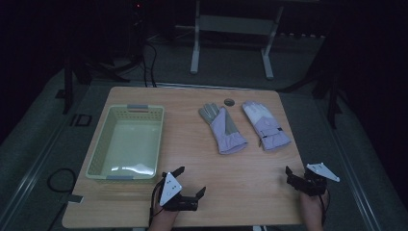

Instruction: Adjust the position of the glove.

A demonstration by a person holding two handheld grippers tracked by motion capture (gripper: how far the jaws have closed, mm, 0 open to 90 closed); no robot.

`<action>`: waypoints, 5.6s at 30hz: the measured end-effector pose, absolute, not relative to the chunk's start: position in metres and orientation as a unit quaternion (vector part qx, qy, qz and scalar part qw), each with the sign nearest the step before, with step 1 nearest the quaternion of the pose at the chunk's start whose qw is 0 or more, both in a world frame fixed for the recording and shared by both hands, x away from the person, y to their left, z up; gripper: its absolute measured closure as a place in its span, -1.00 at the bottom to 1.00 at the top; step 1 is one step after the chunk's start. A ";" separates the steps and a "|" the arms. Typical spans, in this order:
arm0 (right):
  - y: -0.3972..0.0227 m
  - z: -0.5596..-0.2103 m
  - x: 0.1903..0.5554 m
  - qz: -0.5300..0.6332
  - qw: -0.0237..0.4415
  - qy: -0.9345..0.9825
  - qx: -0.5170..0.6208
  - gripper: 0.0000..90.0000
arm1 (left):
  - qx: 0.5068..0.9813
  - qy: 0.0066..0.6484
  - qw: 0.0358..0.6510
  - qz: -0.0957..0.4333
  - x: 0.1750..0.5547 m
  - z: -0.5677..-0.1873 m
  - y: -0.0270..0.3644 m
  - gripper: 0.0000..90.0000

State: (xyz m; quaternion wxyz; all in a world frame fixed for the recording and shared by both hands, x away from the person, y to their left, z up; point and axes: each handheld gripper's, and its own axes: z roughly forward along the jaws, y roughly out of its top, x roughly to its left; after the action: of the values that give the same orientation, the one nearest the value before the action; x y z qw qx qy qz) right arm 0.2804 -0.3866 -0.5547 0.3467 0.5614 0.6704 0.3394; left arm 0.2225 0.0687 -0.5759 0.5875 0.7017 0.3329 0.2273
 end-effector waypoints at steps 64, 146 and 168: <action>-0.309 -0.422 0.336 0.403 0.312 0.709 0.488 -0.75 | 0.708 0.326 0.582 0.232 0.222 -0.576 0.066 -0.97; -0.170 -0.537 0.485 0.286 0.125 0.804 0.506 0.58 | 0.708 0.315 0.588 0.232 0.220 -0.576 0.065 -0.97; -0.159 -0.471 0.415 0.357 0.142 0.758 0.527 0.94 | 0.705 0.322 0.590 0.225 0.221 -0.576 0.067 -0.97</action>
State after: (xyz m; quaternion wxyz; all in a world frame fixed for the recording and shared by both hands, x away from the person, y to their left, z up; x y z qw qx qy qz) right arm 0.4147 -0.1591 -0.4715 0.1423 0.5270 0.7581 0.3568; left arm 0.2209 0.0666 -0.5759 0.5905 0.7050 0.3217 0.2254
